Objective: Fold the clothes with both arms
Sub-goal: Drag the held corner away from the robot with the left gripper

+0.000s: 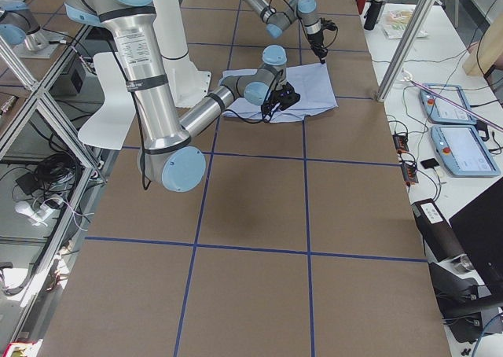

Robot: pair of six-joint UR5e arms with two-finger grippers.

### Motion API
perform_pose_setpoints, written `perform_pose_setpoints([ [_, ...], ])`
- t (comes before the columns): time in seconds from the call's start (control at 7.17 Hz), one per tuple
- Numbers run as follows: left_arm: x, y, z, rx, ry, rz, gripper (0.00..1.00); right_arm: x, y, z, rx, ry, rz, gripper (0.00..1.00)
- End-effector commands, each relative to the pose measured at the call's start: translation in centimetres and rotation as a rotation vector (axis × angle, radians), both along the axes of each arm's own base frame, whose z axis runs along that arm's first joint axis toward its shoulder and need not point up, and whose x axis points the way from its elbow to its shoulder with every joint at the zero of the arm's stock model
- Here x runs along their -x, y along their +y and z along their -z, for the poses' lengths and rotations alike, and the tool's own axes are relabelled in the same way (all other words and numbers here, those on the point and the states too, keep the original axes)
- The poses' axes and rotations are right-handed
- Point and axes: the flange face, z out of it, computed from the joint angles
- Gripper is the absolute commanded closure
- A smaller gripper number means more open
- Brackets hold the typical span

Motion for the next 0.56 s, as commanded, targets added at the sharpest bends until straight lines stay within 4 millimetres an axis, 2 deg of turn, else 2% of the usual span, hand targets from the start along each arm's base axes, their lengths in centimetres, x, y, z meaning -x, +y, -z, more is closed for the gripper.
perform_pose_setpoints([
  [0.0,-0.1,-2.8,1.0,-0.056,-0.007,-0.007,0.45,0.4,-0.2,2.0,-0.028,-0.026,-0.001,0.0],
  [0.14,1.1,-2.8,2.2,-0.076,0.015,-0.002,0.43,1.2,0.1,3.8,-0.047,-0.048,0.006,0.0],
  [0.28,3.5,-0.3,3.4,-0.115,0.063,-0.014,0.42,2.3,1.0,4.8,-0.059,-0.054,0.001,0.0],
  [0.42,5.4,2.9,2.2,-0.103,0.12,-0.09,0.42,4.8,2.7,4.8,-0.066,-0.034,-0.022,0.0],
])
